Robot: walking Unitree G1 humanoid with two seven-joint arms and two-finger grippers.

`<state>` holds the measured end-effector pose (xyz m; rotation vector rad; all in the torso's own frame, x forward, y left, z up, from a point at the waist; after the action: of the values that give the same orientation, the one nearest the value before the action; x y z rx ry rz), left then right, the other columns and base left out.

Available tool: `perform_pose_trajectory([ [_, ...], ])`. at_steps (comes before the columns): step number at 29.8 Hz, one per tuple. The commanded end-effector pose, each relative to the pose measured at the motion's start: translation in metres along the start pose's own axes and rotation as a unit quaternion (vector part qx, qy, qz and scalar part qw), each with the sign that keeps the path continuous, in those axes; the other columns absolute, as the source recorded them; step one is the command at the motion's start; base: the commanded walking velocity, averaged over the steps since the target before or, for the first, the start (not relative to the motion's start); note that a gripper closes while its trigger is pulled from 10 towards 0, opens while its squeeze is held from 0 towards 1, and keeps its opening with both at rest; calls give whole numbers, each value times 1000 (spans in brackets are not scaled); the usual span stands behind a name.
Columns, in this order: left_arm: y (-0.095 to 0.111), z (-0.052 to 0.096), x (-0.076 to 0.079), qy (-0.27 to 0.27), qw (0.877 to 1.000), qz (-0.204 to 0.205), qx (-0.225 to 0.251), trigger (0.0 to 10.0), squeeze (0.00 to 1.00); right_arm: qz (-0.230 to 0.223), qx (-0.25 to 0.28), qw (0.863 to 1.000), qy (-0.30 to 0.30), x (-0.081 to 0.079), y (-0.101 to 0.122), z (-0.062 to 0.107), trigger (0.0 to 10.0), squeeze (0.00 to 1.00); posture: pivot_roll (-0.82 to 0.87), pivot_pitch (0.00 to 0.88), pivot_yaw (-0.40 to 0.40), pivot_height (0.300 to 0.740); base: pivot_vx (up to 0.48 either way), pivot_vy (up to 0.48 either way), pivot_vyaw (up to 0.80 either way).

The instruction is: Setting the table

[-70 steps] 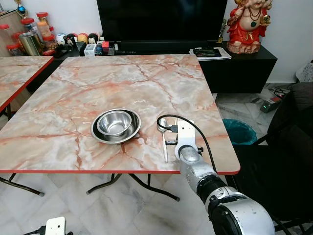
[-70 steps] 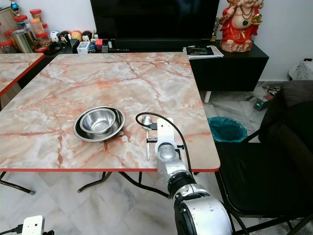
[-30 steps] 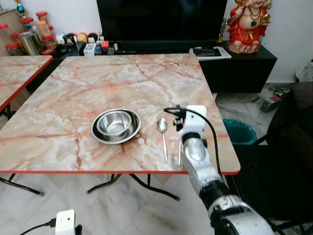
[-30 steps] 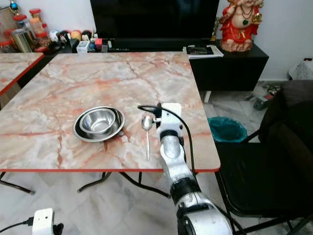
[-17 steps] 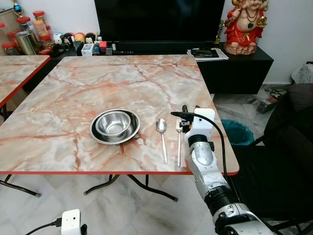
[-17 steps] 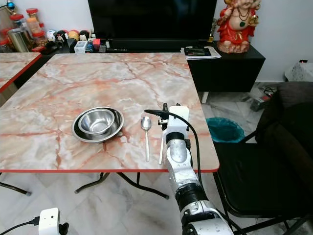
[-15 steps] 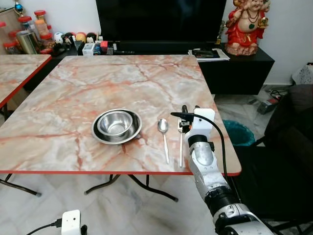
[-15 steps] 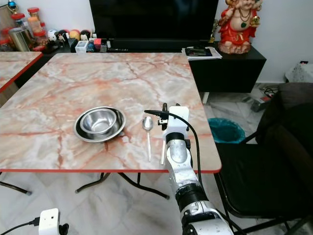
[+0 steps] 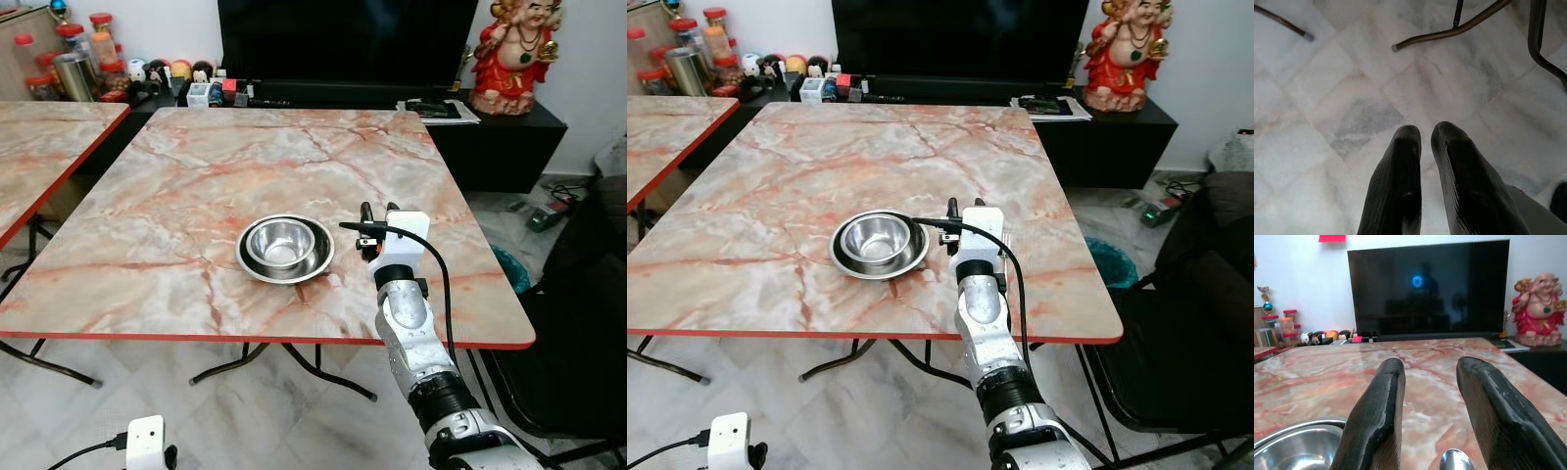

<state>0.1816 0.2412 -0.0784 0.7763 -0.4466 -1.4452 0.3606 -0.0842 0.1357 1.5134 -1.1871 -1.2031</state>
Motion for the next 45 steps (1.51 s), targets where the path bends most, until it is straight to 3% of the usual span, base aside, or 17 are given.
perform_pose_trajectory([
  [1, 2, -1, 2, -6, 1000, -6, 1, 10000, 0, 6, 14, 1000, -1, 2, 5, 0, 10000, 0, 62, 0, 1, 714, 0, 382, 0],
  [14, 1, 0, -1, 0, 1000, -1, 1, 10000, 0, 17, 31, 999, 8, -2, 13, -1, 10000, 0, 63, 0, 14, 714, 0, 390, 0],
  [38, -1, 0, 0, 10, 1000, 15, 0, 10000, 0, 34, 44, 998, 0, 10, 19, 5, 10000, 0, 54, 0, 6, 714, 0, 402, 0],
  [41, -1, 0, 0, 11, 1000, 16, 0, 10000, 0, 38, 34, 999, 4, 13, 14, 7, 10000, 0, 55, 0, 5, 714, 0, 401, 0],
  [45, 1, 0, 0, 12, 1000, 17, 1, 10000, 0, 42, -6, 999, -20, 32, -4, 16, 10000, 0, 55, 0, 4, 714, 0, 401, 0],
])
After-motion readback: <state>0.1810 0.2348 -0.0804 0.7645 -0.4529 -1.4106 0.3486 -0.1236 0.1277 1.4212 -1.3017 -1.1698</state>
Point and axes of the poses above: a point about 5 cm out from each wrist's last joint towards the gripper, its own z axis pointing back from the gripper into the wrist, its own y axis along the axis of the wrist's last joint, x = y × z, the point moved 1 cm from there along -z, pointing out of the wrist towards the gripper, and after that the axes turned 10 degrees about -z, right-handed, at the moved point
